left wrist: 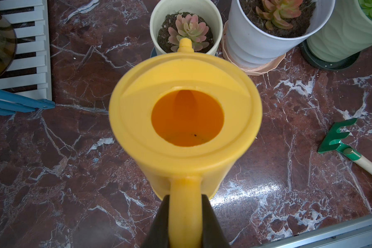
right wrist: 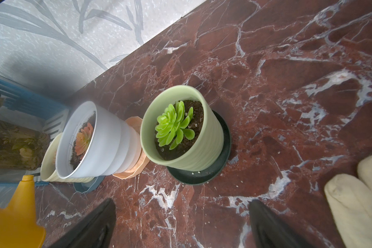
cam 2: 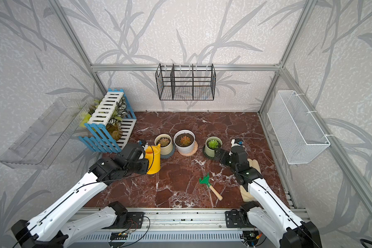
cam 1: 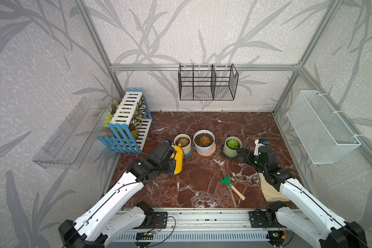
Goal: Water the succulent around the soil edge
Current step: Water the soil of the potted plant with water.
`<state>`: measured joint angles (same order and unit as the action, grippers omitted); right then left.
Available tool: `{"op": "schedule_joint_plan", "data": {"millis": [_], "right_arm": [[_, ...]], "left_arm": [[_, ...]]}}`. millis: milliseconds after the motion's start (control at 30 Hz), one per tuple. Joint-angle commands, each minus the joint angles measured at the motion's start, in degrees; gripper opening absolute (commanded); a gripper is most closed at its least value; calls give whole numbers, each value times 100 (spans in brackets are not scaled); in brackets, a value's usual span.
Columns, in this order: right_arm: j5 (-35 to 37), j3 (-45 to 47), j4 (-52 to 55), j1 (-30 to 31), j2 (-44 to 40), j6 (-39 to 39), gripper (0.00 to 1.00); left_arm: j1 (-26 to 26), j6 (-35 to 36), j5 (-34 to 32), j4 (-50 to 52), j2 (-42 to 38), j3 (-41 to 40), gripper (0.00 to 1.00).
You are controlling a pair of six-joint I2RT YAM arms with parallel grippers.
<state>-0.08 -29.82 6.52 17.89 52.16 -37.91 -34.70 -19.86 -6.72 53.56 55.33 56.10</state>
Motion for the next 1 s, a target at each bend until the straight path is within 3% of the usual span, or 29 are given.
{"op": "schedule_joint_plan", "data": {"millis": [0,333,800,967], "right_arm": [[-1,-103,-90,-20,-19,29,98],[-5,-107,-90,-16,-27,29,98],[-1,-111,-84,-15,-27,12,98],[3,-111,-78,-14,-32,12,98]], "left_arm": [[42,109,111,-38,-9,155,0],[42,168,682,-375,-75,58,0],[42,19,-289,160,-49,199,0],[43,20,-255,150,-49,226,0]]}}
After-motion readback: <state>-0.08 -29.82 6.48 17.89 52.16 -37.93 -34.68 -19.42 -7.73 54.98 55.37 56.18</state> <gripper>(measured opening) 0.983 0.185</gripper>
